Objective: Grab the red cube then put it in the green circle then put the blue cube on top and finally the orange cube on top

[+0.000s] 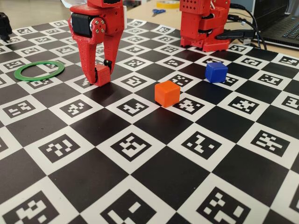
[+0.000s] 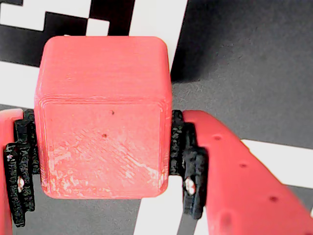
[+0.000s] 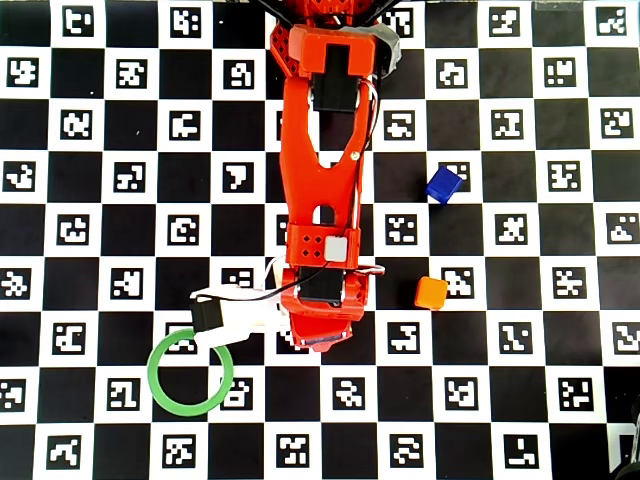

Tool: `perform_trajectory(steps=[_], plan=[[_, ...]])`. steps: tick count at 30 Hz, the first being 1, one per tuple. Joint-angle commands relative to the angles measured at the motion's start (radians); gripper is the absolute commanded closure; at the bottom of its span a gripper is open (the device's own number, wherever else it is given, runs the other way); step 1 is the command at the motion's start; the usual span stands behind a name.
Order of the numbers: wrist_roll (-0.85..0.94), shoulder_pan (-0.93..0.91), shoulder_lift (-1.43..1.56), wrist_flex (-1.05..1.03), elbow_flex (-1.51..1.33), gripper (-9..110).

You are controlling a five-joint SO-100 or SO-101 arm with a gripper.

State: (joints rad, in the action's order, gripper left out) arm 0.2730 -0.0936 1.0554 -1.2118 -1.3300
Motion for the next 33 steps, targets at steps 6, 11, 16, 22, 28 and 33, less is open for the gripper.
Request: perform_trajectory(steps=[6, 11, 16, 22, 28, 33], plan=[[0.026, -0.028, 0.19, -0.107, 0.023, 97], [0.067, -0.061, 0.256, -0.259, 0.13, 97], [0.091, -0.124, 0.225, -0.399, 0.325, 96], [0.107, -0.201, 0.052, -0.497, 0.615, 96], [0.112, -0.253, -0.095, -0.499, 0.778, 96], [0.106, -0.273, -0.213, -0.477, 0.9, 96]])
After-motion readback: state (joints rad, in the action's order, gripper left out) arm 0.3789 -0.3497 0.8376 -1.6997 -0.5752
